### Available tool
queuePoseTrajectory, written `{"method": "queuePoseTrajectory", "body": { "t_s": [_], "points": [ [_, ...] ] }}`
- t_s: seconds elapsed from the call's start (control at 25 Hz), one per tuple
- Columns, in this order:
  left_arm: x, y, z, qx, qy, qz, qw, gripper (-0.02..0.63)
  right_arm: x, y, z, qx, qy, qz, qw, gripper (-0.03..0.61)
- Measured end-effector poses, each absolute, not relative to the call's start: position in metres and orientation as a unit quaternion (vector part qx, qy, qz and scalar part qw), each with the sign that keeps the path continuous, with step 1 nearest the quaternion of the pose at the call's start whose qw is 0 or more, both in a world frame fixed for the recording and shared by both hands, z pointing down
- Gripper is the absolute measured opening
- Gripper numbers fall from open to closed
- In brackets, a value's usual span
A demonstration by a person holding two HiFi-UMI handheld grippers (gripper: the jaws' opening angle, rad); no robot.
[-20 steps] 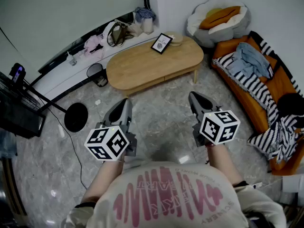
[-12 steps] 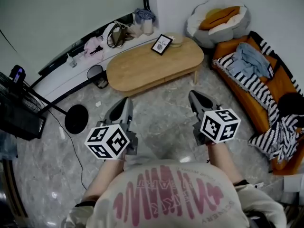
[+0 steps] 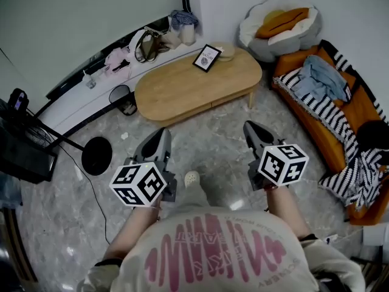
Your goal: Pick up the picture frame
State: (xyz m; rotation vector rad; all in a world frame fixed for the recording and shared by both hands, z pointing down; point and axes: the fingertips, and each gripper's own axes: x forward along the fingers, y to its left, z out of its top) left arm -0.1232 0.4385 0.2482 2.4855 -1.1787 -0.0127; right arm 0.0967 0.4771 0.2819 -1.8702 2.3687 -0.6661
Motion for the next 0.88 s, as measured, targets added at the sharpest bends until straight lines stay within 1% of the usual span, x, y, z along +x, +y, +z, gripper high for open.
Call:
{"method": "queuePoseTrajectory", "body": {
  "t_s": [0.28,0.56,0.68,0.88],
  "points": [
    [-0.111,0.371,0.261,0.89,-0.406,-0.005,0.206,0.003,0.11,0.419,0.295,-0.618,0.75,-0.234,0.027,0.005],
    [-0.098,0.262,0.246,0.899,-0.369,-0.022,0.237,0.003,0.115,0.324,0.286,-0.617,0.735,-0.273,0.069,0.005],
    [-0.103,0.213,0.233,0.894,-0.386,-0.038,0.223,0.003,0.118,0.281,0.276,-0.621,0.734,-0.266,0.074,0.005],
    [-0.112,0.139,0.226,0.881,-0.399,-0.055,0.247,0.003,0.121,0.218,0.265,-0.623,0.729,-0.267,0.096,0.006]
  ]
}}
